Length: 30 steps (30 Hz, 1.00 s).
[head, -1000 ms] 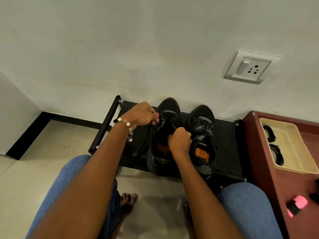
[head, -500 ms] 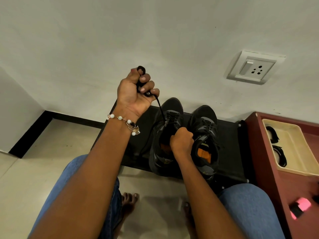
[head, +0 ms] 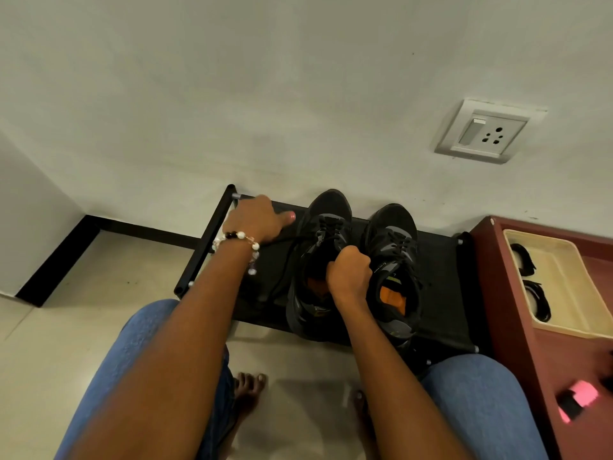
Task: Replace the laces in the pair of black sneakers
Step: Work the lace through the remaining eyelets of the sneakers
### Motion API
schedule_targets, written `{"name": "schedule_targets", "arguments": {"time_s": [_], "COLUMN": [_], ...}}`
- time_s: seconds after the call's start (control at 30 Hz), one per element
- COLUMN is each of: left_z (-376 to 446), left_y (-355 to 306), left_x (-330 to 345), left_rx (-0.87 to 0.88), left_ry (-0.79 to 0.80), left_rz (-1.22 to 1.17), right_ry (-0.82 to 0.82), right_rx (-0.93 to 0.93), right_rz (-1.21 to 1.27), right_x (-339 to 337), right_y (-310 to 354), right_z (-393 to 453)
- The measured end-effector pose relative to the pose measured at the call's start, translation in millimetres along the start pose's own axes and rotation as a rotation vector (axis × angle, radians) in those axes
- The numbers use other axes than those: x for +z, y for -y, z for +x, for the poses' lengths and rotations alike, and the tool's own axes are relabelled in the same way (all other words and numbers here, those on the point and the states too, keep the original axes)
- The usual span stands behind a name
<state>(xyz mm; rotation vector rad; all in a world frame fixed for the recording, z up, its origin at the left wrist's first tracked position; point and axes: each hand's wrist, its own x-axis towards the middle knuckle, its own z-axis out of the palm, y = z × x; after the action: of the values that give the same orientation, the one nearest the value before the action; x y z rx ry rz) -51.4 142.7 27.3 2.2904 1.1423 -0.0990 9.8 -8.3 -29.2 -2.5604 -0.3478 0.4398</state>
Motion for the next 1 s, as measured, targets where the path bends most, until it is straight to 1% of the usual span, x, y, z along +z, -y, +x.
{"name": "schedule_targets", "arguments": {"time_s": [0.03,0.07,0.1,0.13,0.17,0.2,0.23,0.3,0.37,0.5,0.57,0.63,0.73,0.83,0.9,1.0], "left_z": [-1,-3,-4,-3,-1,4,7,12,10,9,12,14,10,1,-4,-9], "left_y": [2,1,-1,-4,-7,-9,-11,-11,-10,-11,-13,-16,-22,-28,-33,-37], "left_x": [7,13,17,22,25,29,31,37,44,50,48,42,24,2,-11,-26], "left_rx": [-0.038,-0.071,-0.077,-0.041,0.035,0.125,0.207,0.29,0.295,0.237,0.199,0.188,0.161,0.131,0.165,0.274], "left_ry": [0.027,0.019,-0.01,-0.046,-0.086,-0.106,-0.104,-0.043,-0.011,-0.098,-0.115,-0.077,0.011,0.013,0.021,0.026], "left_rz": [0.102,0.187,0.267,0.312,0.301,0.237,0.153,0.065,0.067,0.096,0.11,-0.061,-0.473,-0.834,-0.995,-1.094], "right_ry": [0.001,0.001,0.002,0.003,0.002,0.0,0.0,-0.003,-0.004,0.0,0.001,-0.001,0.01,0.063,0.12,0.203], "right_rx": [0.005,0.011,0.014,0.013,0.01,0.006,0.004,0.004,0.003,0.002,0.007,0.007,0.007,0.004,-0.015,-0.053], "right_rz": [-0.006,-0.012,-0.014,-0.013,-0.01,-0.006,-0.002,0.005,0.001,0.001,-0.004,0.002,0.006,0.006,-0.009,-0.054], "right_x": [0,-1,-1,-1,0,0,0,0,-1,-2,-2,-1,-1,-3,-9,-26], "right_y": [0,0,0,0,0,0,0,0,0,1,1,1,0,-1,0,7], "right_z": [0,0,1,1,1,1,1,1,0,0,-1,-1,0,3,5,7]}}
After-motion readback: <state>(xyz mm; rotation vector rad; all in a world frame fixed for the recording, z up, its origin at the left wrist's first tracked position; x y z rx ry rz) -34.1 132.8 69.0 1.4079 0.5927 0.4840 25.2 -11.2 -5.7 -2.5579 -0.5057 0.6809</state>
